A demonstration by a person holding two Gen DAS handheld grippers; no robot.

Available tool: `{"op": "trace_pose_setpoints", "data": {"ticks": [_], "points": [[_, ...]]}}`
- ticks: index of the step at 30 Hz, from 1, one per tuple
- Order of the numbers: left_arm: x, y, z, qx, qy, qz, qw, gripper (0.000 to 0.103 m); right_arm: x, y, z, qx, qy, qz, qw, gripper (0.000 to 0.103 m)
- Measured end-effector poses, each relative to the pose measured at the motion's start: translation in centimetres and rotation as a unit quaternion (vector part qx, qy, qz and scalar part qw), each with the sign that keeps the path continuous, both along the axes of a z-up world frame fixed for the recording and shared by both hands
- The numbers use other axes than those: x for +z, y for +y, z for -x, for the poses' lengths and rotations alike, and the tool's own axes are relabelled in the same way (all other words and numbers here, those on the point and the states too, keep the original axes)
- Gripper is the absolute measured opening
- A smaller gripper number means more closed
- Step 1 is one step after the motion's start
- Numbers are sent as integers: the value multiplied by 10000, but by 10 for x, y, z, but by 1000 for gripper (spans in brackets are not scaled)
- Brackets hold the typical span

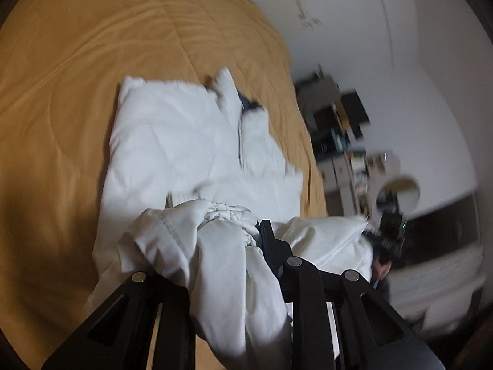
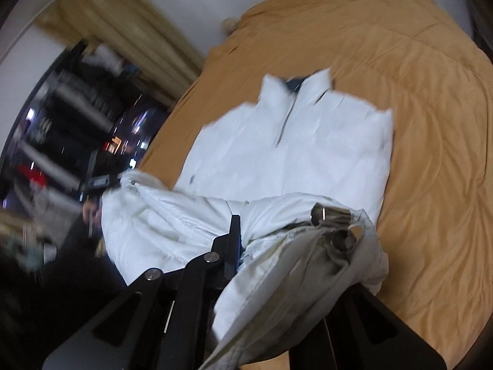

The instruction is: Fold large clothes

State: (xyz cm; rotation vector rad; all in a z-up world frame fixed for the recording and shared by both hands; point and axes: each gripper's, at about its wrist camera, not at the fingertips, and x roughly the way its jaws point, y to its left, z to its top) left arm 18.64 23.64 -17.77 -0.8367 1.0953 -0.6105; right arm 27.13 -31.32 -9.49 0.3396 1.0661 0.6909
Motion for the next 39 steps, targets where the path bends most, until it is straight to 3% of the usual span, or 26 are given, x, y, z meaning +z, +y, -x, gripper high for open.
{"op": "trace_pose_setpoints", "data": {"ticks": [2,5,10,12,15,17,20,22,24,26,27,30,33,36,39], "points": [[-14,-2,-49,433,457,96,9980,21,-5,-3,-53,-469,219,-85,9986,8],[-45,-10,-117,904,1028,-86,9905,21,-34,3,-127,-1168,576,-52,9915,8],[-118,-32,-189,1320,1419,-460,9800,21,-126,-8,-210,-2029,1353,95,9697,8],[-139,-36,-191,1516,1304,-323,9793,21,-168,-18,-222,-2319,1767,-331,9560,9],[-149,-38,-191,1601,1037,-176,9815,21,-200,-44,-220,-2595,2195,-1622,9264,13],[-148,-40,-184,1531,951,-193,9834,21,-196,-57,-207,-2576,2171,-2009,9199,20],[-148,-45,-180,1494,943,-188,9841,21,-170,-74,-168,-2811,1877,-2059,9183,39],[-146,-50,-180,1425,912,-287,9852,21,-143,-75,-135,-3164,1524,-1624,9221,44],[-141,-52,-176,1434,868,-456,9848,21,-109,-53,-108,-3255,1035,-882,9357,50],[-140,-51,-173,1464,883,-490,9841,21,-69,-10,-85,-3058,153,118,9519,60],[-140,-51,-174,1457,898,-474,9841,21,-51,15,-71,-2901,-352,614,9544,69],[-141,-50,-174,1425,878,-423,9850,21,-26,62,-33,-2849,-1283,1225,9420,87],[-143,-50,-174,1431,863,-401,9851,21,-38,111,-28,-2130,-1606,1758,9476,90],[-143,-50,-173,1433,834,-373,9854,21,-67,166,-39,-1606,-1719,2382,9423,90],[-143,-42,-170,1442,946,55,9850,21,-113,188,-58,-1321,-1273,3021,9355,90]]}}
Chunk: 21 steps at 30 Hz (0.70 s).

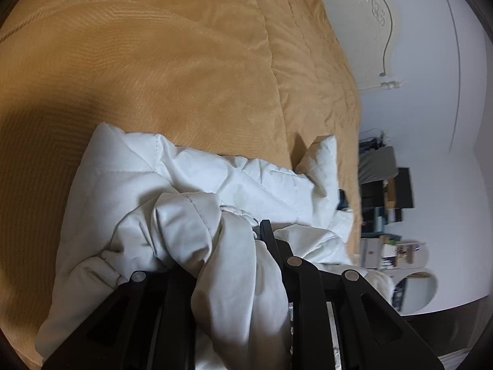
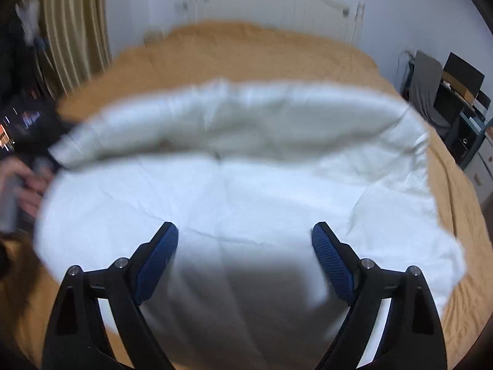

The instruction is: Fold large clothes

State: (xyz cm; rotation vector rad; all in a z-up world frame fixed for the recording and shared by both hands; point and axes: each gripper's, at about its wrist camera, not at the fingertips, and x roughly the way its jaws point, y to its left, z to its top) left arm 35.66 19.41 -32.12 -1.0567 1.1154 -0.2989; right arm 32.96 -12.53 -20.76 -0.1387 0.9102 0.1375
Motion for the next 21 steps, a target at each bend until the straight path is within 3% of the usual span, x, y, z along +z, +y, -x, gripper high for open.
{"op": "trace_pose_setpoints", "data": {"ticks": [2,4,5,7,9,10,12,14,16,18,19,21], "points": [[-1,15,2,69,197,875,9959,24,-25,-2,-3,-30,20,51,10000,95],[2,36,7,231,261,1814,9828,31,-33,-2,-3,-8,66,126,9999,96],[9,48,10,285,219,2116,9767,35,-33,-2,-1,-19,89,104,9999,96],[26,67,16,297,68,2280,9732,46,-36,-1,-2,16,164,71,9998,97],[49,86,31,609,-179,1945,9789,75,-39,0,-6,11,204,82,9998,98],[64,100,43,972,-390,1658,9806,82,-40,1,-6,-15,206,131,9997,98],[88,118,62,1449,-820,1325,9771,86,-41,1,-7,-50,227,134,9996,98],[109,121,76,1592,-1133,935,9763,86,-41,1,-6,-59,237,127,9996,99],[125,100,81,1394,-1233,178,9824,86,-41,1,-4,-53,223,137,9996,99],[131,59,81,899,-1250,-718,9855,86,-37,-2,-1,-59,212,149,9996,100],[131,33,80,565,-1240,-1197,9834,86,-35,2,-13,-78,212,149,9996,100],[122,-20,85,-26,-1359,-1977,9708,86,-34,4,-12,-84,198,171,9996,100]]}}
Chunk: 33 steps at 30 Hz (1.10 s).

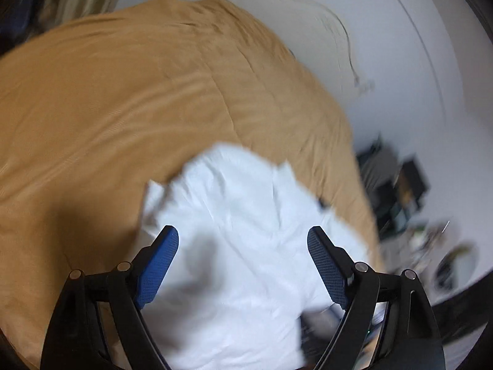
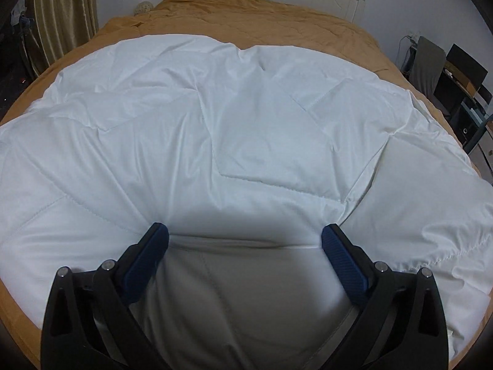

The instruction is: Fold large clothes

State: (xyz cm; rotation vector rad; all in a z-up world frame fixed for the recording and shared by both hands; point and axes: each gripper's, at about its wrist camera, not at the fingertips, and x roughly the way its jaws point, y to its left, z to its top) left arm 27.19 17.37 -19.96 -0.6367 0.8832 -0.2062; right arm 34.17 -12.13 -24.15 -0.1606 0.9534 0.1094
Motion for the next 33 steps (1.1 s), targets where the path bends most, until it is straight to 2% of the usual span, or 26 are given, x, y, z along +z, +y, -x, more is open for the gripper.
{"op": "trace_pose_setpoints", "data": {"ticks": [2,3,4,5,6,7,8,11,18,22,24,26,29,31,33], "points": [[-10,-57,7,-523,-249,-912,9941,86,2,2,2,-5,-3,-14,10000,100],[-18,-77,11,-753,-345,-1441,9861,86,2,2,2,0,-10,-19,10000,100],[-30,-100,12,-992,-407,-2197,9696,86,-4,-1,3,10,-19,-30,10000,100],[-45,-111,12,-1004,-325,-2764,9552,87,-5,-3,5,30,-34,-51,10000,100],[-62,-115,14,-960,-281,-3099,9455,88,-5,-6,8,61,-42,-109,9999,100],[-73,-109,17,-866,-347,-3089,9465,90,-4,-12,9,72,-46,-210,9997,100],[-81,-97,22,-696,-456,-2949,9519,94,-3,-22,10,38,-74,-313,9995,99],[-87,-80,26,-570,-369,-2768,9585,94,7,-57,14,-268,-181,-387,9987,98],[-94,-65,28,-388,-306,-2758,9599,94,6,-145,24,-1015,-175,-682,9923,96],[-99,-58,24,-357,-289,-2773,9597,94,8,-167,19,-1302,-117,-582,9897,96],[-99,-59,23,-330,-275,-2772,9599,94,15,-174,16,-1493,-129,-694,9863,92],[-100,-60,23,-309,-275,-2755,9604,95,30,-162,17,-1505,-181,-665,9862,91],[-99,-63,22,-286,-246,-2764,9603,95,50,-117,27,-728,-332,-846,9932,91],[-98,-64,25,-272,-242,-2776,9600,95,54,-84,20,-364,-311,-634,9968,91],[-98,-65,25,-271,-239,-2766,9603,95,41,-64,-3,-219,-38,-326,9992,91]]}}
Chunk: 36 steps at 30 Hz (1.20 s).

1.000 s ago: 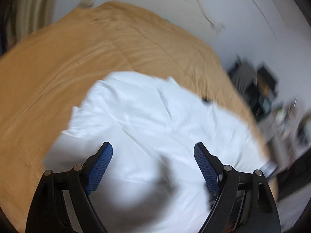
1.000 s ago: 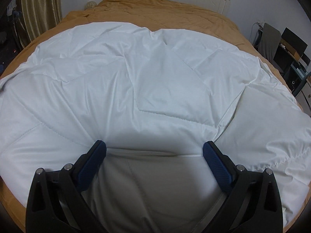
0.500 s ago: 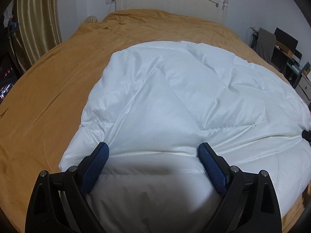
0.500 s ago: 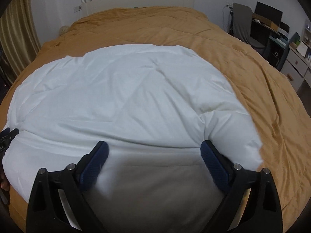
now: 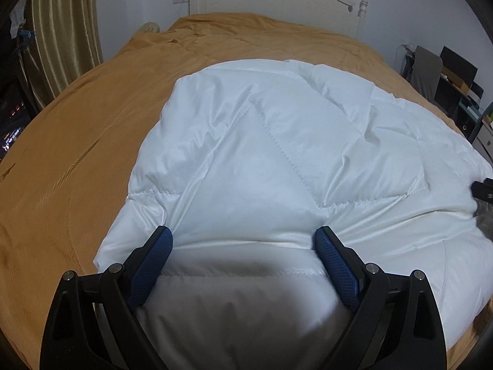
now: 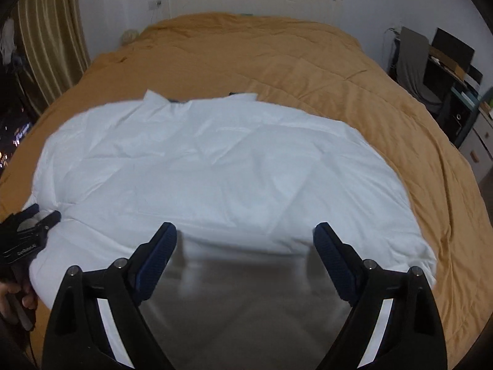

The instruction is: Fold large clothes

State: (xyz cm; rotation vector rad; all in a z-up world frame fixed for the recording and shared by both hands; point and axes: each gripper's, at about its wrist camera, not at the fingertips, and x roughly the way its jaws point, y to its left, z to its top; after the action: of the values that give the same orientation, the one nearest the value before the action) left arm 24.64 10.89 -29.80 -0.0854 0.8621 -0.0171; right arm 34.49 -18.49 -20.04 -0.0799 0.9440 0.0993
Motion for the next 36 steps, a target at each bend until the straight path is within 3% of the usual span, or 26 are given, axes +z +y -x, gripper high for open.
{"op": "trace_pose_setpoints", "data": {"ticks": [2,4,9,14,17,20,23,25,29,31,33,36], "points": [[0,-1,1,42,28,22,10000,95,-26,10,-36,-29,416,304,9987,91],[0,0,1,88,54,69,9999,95,-37,7,-64,-114,644,78,9978,92],[1,0,1,75,51,99,9999,95,-38,0,-121,-530,853,-55,9949,103],[1,1,2,73,36,95,9999,95,-40,-20,-148,-975,806,69,9919,103],[1,1,3,76,19,108,9999,95,-16,-32,-128,-1190,426,60,9920,87],[0,0,3,80,25,91,9999,95,8,-36,-69,-890,141,-141,9958,88],[7,-2,2,144,103,56,9998,94,-2,-37,-27,-878,68,511,9948,89],[25,-7,0,194,205,-13,9996,92,-29,-40,-24,-788,252,764,9936,91],[89,-41,-8,-195,-720,-32,9972,94,-38,-38,-23,-845,241,646,9940,95],[101,-70,-27,-602,-793,-245,9947,94,-40,-43,-27,-867,297,570,9942,97],[90,-99,-63,-934,-414,-563,9932,94,-40,-44,-28,-884,280,576,9940,97],[38,-107,-119,-891,512,-1208,9873,95,-43,-47,-25,-855,265,600,9942,97]]}}
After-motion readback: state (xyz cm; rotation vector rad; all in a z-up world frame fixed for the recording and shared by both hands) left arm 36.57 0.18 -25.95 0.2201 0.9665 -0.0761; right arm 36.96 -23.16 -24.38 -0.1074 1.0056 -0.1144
